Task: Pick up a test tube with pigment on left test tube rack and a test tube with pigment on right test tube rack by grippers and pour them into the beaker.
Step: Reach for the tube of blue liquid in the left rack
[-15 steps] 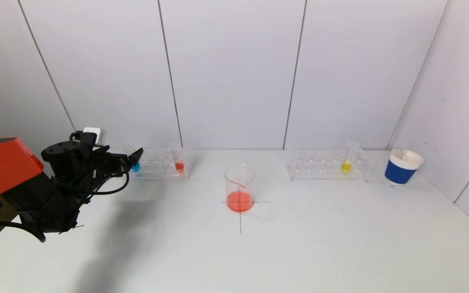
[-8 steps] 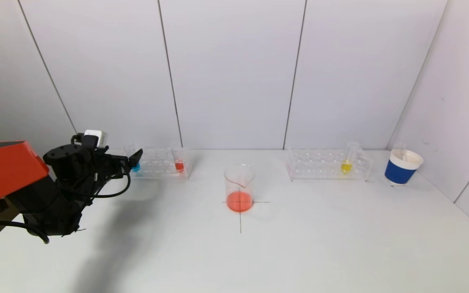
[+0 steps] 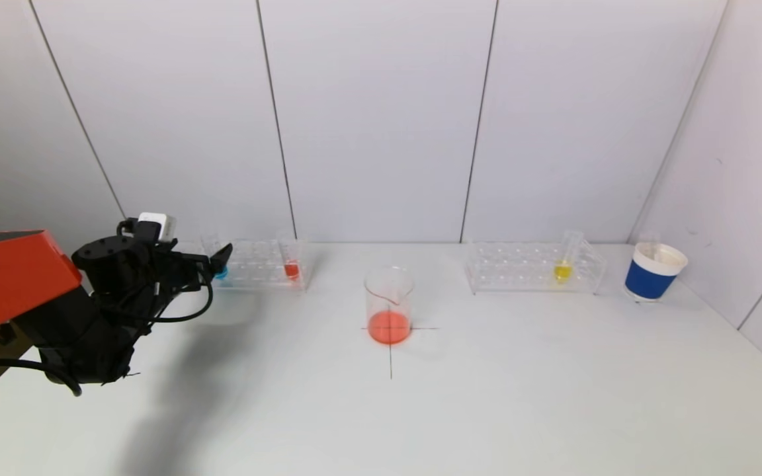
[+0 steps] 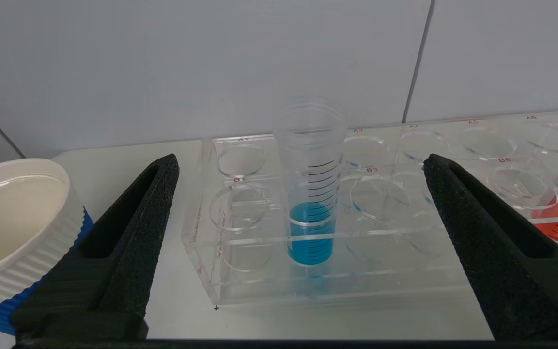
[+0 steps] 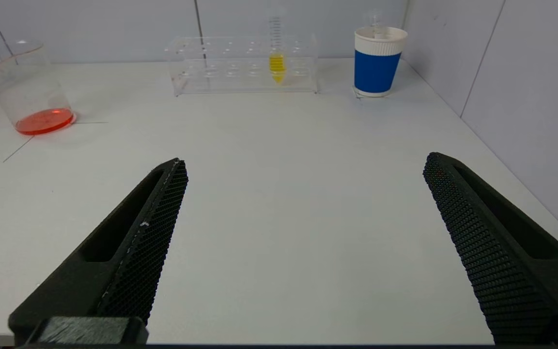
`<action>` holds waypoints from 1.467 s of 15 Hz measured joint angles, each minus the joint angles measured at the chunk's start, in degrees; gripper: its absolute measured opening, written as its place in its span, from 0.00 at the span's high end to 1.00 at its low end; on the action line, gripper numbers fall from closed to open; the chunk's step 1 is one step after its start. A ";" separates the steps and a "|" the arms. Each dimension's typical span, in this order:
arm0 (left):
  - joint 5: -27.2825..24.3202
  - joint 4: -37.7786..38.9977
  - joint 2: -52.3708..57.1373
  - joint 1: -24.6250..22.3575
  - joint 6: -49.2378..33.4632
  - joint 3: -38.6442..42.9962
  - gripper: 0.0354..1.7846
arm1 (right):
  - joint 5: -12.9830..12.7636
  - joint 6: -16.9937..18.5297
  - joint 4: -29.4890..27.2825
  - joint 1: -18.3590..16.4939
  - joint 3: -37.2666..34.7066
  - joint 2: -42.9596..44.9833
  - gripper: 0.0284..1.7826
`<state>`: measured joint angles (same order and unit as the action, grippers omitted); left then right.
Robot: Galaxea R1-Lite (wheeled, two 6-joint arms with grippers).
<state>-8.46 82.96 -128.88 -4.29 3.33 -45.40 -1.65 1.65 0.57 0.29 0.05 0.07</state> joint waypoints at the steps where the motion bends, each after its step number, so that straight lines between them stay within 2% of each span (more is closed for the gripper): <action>1: 0.00 0.00 0.00 0.00 -0.02 -0.16 0.01 | 0.00 0.00 0.00 -0.02 0.00 0.00 0.01; 22: 1.33 -0.40 -0.89 0.20 -0.24 -2.91 0.01 | 0.00 0.02 0.00 -0.02 0.02 0.00 0.01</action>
<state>-7.13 82.55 -129.77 -4.10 3.08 -48.31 -1.65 1.67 0.57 0.27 0.07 0.07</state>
